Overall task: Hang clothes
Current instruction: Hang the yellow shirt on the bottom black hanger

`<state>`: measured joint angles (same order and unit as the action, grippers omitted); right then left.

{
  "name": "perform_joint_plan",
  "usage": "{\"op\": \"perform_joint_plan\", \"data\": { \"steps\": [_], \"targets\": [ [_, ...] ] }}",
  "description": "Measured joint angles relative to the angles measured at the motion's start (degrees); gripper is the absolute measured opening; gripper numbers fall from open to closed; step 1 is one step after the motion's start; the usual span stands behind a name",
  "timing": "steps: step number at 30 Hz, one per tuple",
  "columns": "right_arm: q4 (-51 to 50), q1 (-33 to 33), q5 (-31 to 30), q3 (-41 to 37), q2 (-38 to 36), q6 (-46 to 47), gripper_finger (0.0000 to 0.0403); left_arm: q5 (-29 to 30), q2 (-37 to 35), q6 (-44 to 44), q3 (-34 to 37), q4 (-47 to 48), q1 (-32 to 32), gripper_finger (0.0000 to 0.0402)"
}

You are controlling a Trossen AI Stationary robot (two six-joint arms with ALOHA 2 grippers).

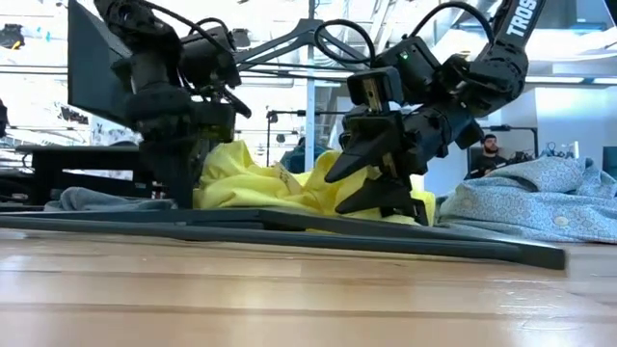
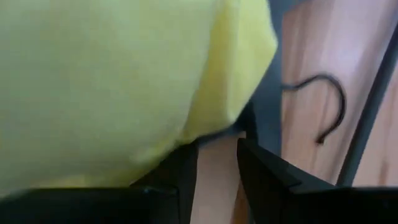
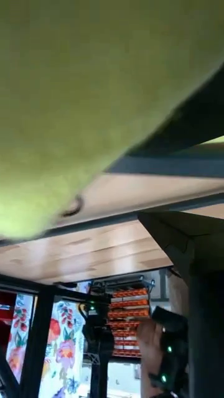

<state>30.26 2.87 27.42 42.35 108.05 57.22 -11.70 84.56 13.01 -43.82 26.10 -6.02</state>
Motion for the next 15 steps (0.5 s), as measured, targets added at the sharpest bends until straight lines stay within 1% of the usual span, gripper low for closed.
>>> {"op": "perform_joint_plan", "data": {
  "steps": [6,8,11,15],
  "targets": [
    [-0.3,2.2,-0.5,0.0,0.0,1.4,0.0144,5.3,-4.2,1.6,-7.0,14.1,0.4,0.0100],
    [-0.3,2.5,-0.5,0.0,0.0,0.5,0.0149,5.9,-4.9,3.6,-8.9,18.2,0.7,0.0100],
    [-0.3,2.9,-0.5,0.0,0.0,-0.5,0.0170,5.8,-5.6,9.3,-10.1,24.0,2.9,0.0100],
    [-0.3,2.8,-0.4,-0.1,0.0,-2.6,0.0211,5.6,-5.4,16.5,-10.0,30.0,9.0,0.0100]
  ]
}}
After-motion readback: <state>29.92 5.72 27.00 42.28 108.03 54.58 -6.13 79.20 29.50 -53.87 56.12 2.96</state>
